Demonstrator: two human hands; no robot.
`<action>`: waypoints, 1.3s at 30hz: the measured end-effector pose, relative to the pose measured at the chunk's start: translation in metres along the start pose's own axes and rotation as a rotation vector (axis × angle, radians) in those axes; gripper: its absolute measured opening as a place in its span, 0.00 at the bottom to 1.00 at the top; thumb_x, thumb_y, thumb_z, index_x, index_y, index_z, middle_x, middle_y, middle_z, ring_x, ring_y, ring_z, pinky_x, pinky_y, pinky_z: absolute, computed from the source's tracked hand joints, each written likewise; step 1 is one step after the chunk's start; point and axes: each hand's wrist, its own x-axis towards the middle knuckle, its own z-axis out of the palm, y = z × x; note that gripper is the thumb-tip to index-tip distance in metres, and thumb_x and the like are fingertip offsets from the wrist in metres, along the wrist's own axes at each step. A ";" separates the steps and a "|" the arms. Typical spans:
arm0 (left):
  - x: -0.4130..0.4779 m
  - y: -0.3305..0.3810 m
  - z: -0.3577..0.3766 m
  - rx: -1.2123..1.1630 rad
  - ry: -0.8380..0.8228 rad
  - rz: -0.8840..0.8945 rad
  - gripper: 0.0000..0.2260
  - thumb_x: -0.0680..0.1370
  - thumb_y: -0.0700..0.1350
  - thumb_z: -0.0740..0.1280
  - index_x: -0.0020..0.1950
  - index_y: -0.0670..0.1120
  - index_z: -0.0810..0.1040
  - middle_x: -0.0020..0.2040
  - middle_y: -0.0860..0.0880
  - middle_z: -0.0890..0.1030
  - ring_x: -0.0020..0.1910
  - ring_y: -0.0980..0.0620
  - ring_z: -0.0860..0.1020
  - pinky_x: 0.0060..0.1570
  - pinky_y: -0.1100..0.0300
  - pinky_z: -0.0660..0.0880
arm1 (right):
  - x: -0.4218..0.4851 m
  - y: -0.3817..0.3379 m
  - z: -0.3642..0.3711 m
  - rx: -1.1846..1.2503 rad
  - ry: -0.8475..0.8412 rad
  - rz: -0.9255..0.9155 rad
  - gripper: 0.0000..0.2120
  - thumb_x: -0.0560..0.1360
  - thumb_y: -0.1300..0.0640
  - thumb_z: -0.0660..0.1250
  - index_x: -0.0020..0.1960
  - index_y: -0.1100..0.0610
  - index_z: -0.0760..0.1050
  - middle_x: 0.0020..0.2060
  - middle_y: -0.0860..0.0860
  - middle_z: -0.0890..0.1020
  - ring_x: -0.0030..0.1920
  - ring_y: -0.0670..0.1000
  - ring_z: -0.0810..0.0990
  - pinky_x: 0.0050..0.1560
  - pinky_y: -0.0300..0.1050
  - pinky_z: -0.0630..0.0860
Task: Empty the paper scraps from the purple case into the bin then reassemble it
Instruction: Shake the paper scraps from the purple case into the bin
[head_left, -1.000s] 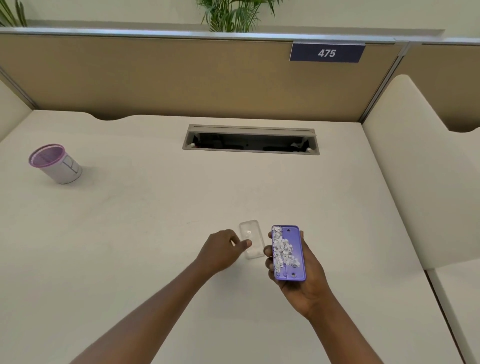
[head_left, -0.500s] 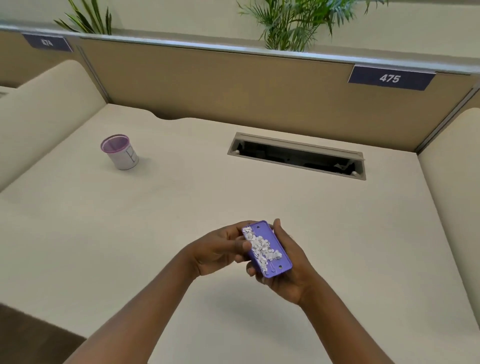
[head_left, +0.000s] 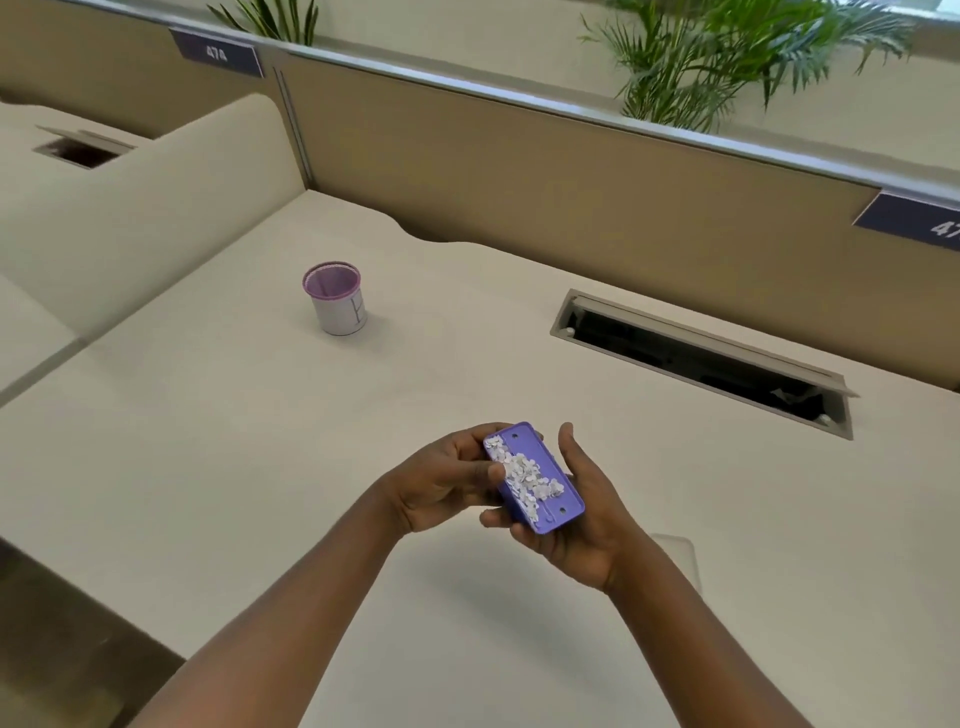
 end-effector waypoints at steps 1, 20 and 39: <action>0.000 0.005 -0.010 -0.013 0.016 0.010 0.37 0.66 0.53 0.83 0.71 0.44 0.76 0.64 0.38 0.80 0.58 0.43 0.82 0.51 0.55 0.82 | 0.009 0.000 0.006 0.000 0.008 0.002 0.39 0.77 0.28 0.51 0.61 0.57 0.84 0.56 0.63 0.85 0.45 0.62 0.88 0.38 0.47 0.86; -0.011 0.130 -0.260 -0.071 0.294 0.259 0.19 0.76 0.36 0.68 0.68 0.45 0.76 0.59 0.46 0.86 0.56 0.49 0.85 0.53 0.57 0.83 | 0.251 -0.012 0.121 -0.494 0.504 -0.245 0.26 0.82 0.36 0.56 0.52 0.56 0.82 0.49 0.59 0.88 0.51 0.61 0.87 0.49 0.50 0.84; 0.019 0.198 -0.348 0.101 0.537 0.422 0.17 0.79 0.32 0.68 0.66 0.44 0.76 0.62 0.43 0.80 0.53 0.50 0.84 0.52 0.60 0.82 | 0.350 0.026 0.127 -1.837 0.768 -0.375 0.27 0.78 0.37 0.62 0.69 0.55 0.70 0.67 0.53 0.71 0.66 0.56 0.71 0.52 0.51 0.77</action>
